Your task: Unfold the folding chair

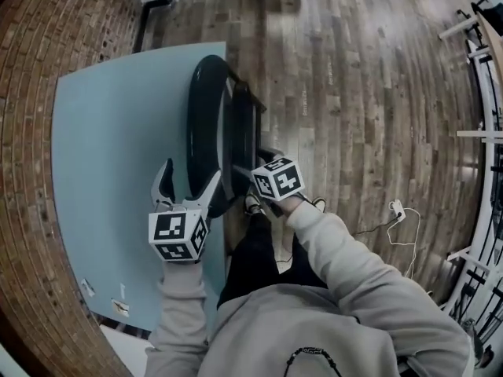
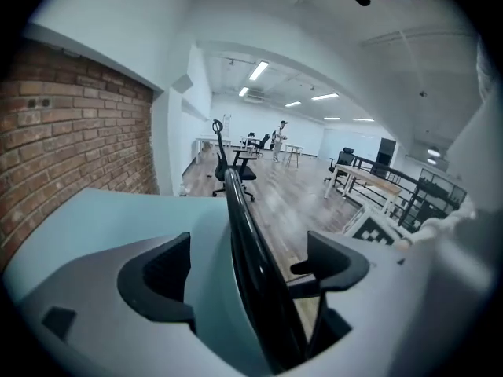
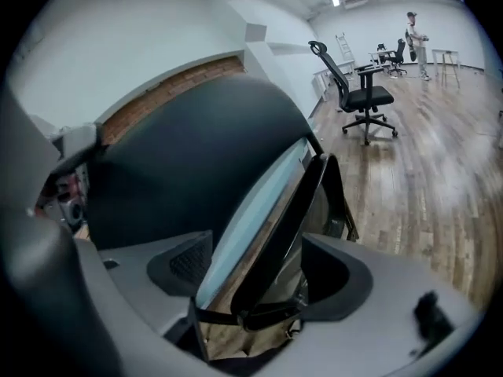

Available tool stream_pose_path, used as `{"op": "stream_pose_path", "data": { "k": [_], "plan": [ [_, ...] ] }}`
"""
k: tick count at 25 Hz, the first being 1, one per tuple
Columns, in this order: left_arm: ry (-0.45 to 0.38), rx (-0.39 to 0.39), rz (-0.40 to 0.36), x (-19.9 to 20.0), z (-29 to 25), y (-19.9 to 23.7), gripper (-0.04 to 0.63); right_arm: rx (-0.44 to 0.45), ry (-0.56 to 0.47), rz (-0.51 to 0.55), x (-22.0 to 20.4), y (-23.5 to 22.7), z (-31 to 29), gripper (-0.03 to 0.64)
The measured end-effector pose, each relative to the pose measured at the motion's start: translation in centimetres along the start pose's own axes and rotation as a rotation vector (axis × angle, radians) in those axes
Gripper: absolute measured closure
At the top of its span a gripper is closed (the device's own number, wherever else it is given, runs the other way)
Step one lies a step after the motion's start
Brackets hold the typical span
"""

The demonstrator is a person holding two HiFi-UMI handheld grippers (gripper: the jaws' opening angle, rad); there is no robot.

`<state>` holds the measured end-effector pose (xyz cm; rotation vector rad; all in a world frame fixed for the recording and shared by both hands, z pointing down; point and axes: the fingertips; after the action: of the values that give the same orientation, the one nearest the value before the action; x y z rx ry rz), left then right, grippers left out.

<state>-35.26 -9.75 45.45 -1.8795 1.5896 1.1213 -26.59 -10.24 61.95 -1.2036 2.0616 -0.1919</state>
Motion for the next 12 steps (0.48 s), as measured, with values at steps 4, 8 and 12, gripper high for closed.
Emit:
{"op": "stream_pose_path", "data": {
  "k": [4, 8, 12],
  "plan": [
    [0.028, -0.044, 0.105, -2.1, -2.1, 0.4, 0.151, -0.117, 0.058, -0.046, -0.7, -2.2, -5.6, 0.278],
    [0.145, -0.104, 0.101, -4.3, -3.2, -1.3, 0.337, -0.161, 0.126, -0.065, -1.1, -3.5, -8.4, 0.281],
    [0.157, -0.075, 0.088, -4.3, -3.5, -1.2, 0.453, -0.043, 0.186, -0.193, -2.7, -3.6, -10.9, 0.296]
  ]
}}
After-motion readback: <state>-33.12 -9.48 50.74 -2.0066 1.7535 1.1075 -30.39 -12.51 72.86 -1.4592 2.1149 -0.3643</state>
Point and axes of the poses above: the fingertips, and each gripper's own axes: z backward along the fingers, y to its left, x out of its top, and after that the axes turned 5 degrees about -x, right-handed
